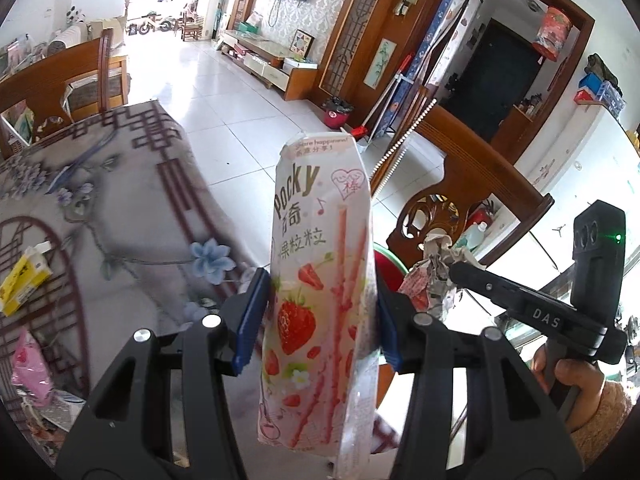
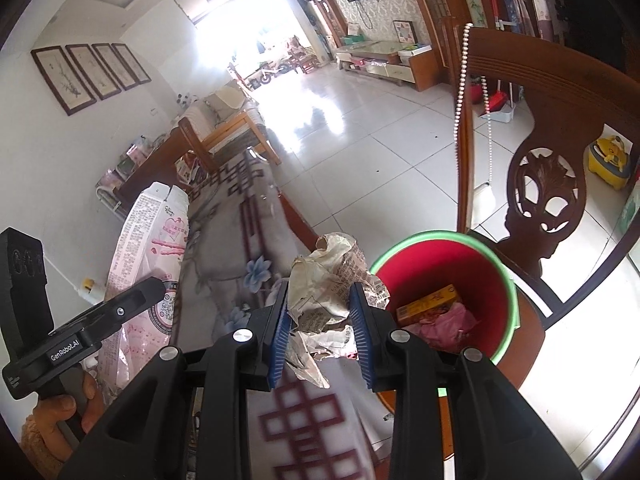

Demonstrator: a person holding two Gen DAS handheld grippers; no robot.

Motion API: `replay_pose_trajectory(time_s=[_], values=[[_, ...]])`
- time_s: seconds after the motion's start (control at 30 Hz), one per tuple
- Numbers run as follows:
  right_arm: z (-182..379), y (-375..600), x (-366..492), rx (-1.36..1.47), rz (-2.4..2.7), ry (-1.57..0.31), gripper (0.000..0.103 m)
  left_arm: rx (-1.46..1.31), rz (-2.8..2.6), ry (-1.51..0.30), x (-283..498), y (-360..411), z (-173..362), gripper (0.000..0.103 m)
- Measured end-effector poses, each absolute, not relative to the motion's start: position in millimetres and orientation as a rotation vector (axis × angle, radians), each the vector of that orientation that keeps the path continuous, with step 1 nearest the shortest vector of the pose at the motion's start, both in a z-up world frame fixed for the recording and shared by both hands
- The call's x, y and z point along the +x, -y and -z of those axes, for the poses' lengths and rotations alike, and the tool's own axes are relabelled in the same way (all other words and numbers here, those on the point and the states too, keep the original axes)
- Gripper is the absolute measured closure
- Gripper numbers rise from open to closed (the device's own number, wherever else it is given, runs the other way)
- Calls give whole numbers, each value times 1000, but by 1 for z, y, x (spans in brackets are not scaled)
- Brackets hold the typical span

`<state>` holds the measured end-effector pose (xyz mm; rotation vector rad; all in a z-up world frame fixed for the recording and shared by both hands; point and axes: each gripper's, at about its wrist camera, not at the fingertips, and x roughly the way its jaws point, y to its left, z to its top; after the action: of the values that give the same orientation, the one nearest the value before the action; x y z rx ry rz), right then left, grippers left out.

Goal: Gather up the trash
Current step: 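Carry the Pocky box and crumpled paper with both tools over the red bin, then open both tools to drop the Pocky box and crumpled paper into the bin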

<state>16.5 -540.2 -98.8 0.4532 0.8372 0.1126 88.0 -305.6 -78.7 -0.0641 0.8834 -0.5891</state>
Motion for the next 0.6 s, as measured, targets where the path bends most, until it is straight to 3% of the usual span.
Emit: replay_pose_trajectory(time_s=[0.6], values=[[109,618,12,513,-78,-848,75,18,636,-959,99,396,109,55]])
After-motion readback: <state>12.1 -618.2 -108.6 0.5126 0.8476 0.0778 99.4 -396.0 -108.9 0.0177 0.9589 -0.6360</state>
